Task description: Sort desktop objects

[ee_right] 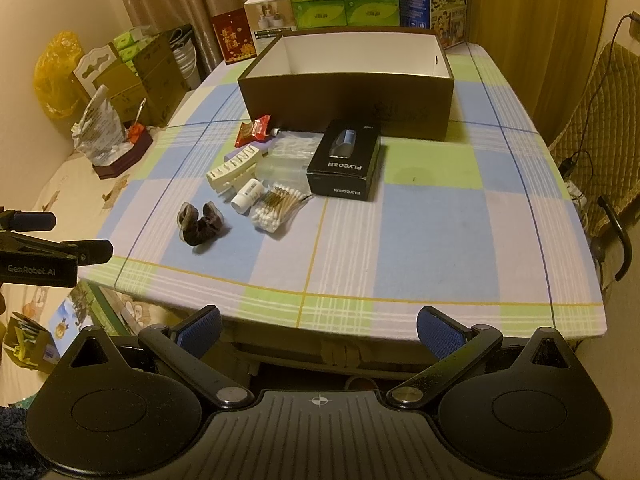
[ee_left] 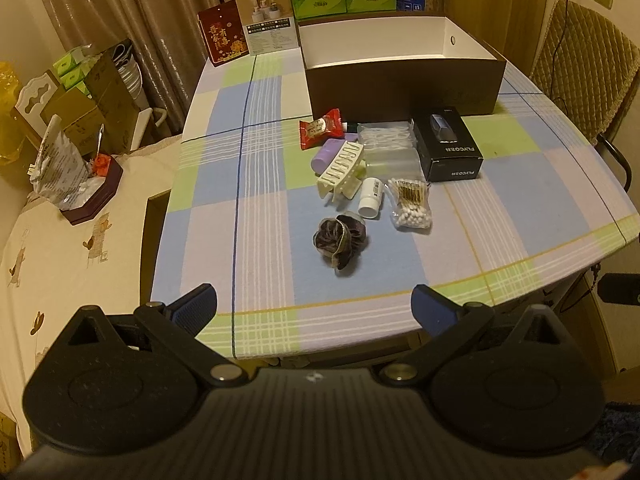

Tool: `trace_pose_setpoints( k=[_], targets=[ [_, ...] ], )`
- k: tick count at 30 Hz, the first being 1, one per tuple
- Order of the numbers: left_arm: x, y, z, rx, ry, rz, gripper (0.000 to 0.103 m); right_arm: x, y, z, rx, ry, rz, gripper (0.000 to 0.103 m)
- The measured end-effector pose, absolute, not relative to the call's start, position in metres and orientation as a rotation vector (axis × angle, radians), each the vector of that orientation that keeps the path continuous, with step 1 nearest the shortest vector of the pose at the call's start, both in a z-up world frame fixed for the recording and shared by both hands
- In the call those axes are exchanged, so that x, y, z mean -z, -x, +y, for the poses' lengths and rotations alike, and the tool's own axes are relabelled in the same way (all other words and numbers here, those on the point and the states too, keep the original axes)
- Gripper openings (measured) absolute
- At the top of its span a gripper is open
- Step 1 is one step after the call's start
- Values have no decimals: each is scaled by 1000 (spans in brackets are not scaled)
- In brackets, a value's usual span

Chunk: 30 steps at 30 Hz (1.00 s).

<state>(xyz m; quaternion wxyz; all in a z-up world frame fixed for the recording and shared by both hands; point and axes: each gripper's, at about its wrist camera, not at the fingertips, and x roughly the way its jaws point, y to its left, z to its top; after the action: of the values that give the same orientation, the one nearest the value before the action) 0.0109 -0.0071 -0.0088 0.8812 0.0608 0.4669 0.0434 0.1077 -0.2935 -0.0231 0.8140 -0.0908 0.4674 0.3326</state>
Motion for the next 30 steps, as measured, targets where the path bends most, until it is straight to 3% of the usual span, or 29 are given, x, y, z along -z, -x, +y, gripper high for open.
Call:
trace_pose_setpoints(
  k=[30],
  targets=[
    [15, -28, 2, -102, -112, 990, 102, 25, -120, -278, -720, 206, 1007, 101]
  ],
)
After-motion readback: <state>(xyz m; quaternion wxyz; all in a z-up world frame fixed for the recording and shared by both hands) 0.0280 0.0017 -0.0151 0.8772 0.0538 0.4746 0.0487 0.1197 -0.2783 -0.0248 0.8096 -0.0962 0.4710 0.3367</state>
